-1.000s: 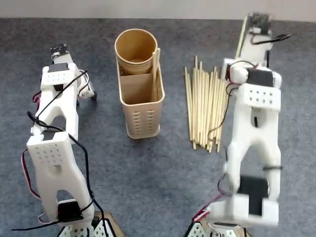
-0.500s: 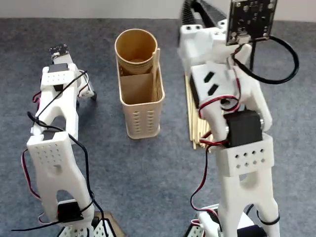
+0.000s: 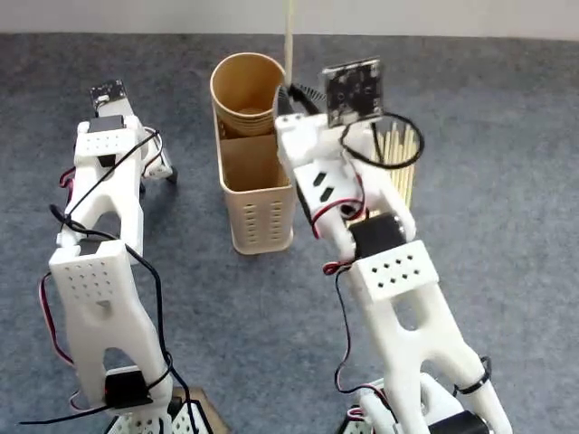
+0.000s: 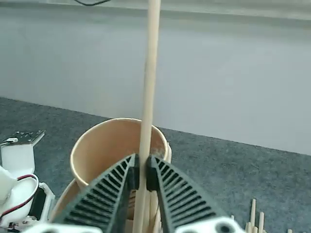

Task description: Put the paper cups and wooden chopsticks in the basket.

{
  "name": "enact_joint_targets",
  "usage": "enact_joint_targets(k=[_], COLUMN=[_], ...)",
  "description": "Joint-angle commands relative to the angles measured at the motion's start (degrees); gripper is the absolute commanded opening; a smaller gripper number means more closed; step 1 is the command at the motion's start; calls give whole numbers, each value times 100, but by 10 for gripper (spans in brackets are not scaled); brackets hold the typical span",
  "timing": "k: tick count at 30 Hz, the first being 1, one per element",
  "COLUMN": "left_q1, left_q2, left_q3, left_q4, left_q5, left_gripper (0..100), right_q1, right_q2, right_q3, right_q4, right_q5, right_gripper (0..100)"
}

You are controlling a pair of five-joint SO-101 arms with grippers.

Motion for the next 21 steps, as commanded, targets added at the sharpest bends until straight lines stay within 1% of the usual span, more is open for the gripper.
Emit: enact_joint_targets(k=[1,3,4,8,9,10,12,14,16,19,21], left_q1=[13,13,13,4,4,13,13,22,22,22,31], left_q2=[4,4,4,4,4,4,4,13,40,40,40], left_q3=[-127,-127,-127,-127,-127,-127,-127,-171,-242,-242,-251], left_q4=[-79,-79,-79,-79,-88,-88,-88,-79,-53,-53,-44], left_q5=[-62,-62,-62,-62,-62,-62,-62,-70,-70,-70,-149], left_gripper=[217,217,217,217,217,217,217,217,217,217,217], right_q1=[-48,-40,-31,-40,-40,-22,-4,119,303,1015,1552], right_q2=[-198,-198,-198,-207,-207,-207,-295,-505,-752,-910,-752], right_q3=[-4,-13,-40,-699,-927,-1191,-1745,-2229,-2659,-3187,-3178], right_q4=[-110,-84,13,892,1156,1429,1991,2448,3125,4171,4664], right_q5=[79,88,97,97,97,97,97,97,97,97,105], right_gripper=[6,25,53,255,290,305,304,303,303,303,303])
